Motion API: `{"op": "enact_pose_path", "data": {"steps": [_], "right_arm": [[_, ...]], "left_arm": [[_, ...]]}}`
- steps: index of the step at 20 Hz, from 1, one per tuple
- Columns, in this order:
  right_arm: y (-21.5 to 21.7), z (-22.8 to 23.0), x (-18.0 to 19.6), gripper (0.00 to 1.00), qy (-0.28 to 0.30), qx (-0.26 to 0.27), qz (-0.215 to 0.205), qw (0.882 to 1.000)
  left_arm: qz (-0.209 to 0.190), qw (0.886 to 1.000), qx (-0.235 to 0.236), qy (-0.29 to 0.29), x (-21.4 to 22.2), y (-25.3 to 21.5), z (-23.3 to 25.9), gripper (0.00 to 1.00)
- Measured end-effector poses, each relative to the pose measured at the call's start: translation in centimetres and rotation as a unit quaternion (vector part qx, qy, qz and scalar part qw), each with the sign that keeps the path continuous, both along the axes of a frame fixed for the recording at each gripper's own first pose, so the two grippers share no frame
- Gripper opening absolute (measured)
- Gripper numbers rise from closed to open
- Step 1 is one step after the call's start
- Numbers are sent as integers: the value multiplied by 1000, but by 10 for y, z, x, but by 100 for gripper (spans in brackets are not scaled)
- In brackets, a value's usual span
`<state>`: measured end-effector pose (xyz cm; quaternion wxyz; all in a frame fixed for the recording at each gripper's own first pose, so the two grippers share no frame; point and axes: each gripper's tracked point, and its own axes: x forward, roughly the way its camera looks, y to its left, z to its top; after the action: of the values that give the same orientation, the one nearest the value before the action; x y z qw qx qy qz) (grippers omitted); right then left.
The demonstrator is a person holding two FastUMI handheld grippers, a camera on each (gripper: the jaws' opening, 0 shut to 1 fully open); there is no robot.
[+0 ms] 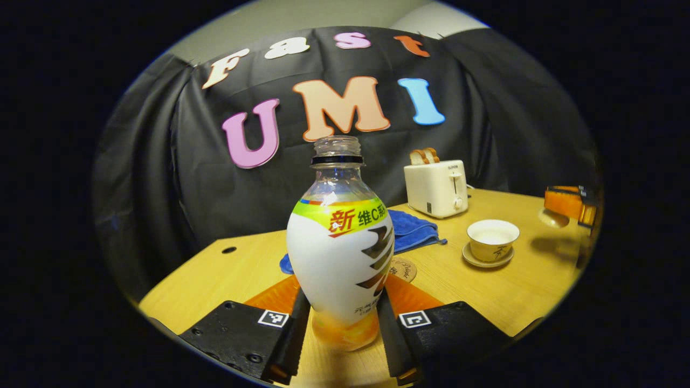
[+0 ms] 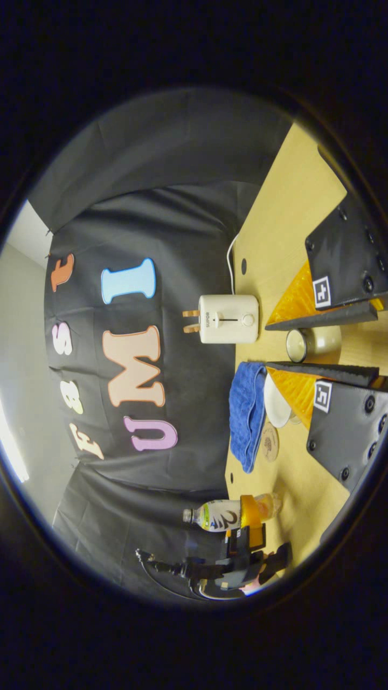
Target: Open the teacup lid with one hand, grasp the water bottle and pour water into the teacup with the other hand; after pouring, place the water bottle on the coaster and then close the teacup lid.
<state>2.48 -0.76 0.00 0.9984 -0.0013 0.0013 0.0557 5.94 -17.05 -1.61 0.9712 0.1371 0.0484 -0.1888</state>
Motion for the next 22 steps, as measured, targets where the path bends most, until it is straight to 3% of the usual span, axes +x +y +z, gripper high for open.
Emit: {"op": "enact_pose_path", "data": {"steps": [3,6,8,15,22], "right_arm": [[-5,0,0,34,-1,0,-6,1000],[-16,0,3,34,-1,0,-18,1000],[-22,1,3,34,-2,-1,-26,1000],[-34,1,5,34,-3,-1,-38,999],[-35,1,6,34,-3,-1,-38,999]], "left_arm": [[-16,992,115,-41,6,-18,5,58],[-29,973,216,-81,14,-35,15,58],[-38,960,260,-98,20,-44,21,59],[-70,893,417,-156,42,-60,31,58],[-105,829,519,-182,53,-74,20,58]]}}
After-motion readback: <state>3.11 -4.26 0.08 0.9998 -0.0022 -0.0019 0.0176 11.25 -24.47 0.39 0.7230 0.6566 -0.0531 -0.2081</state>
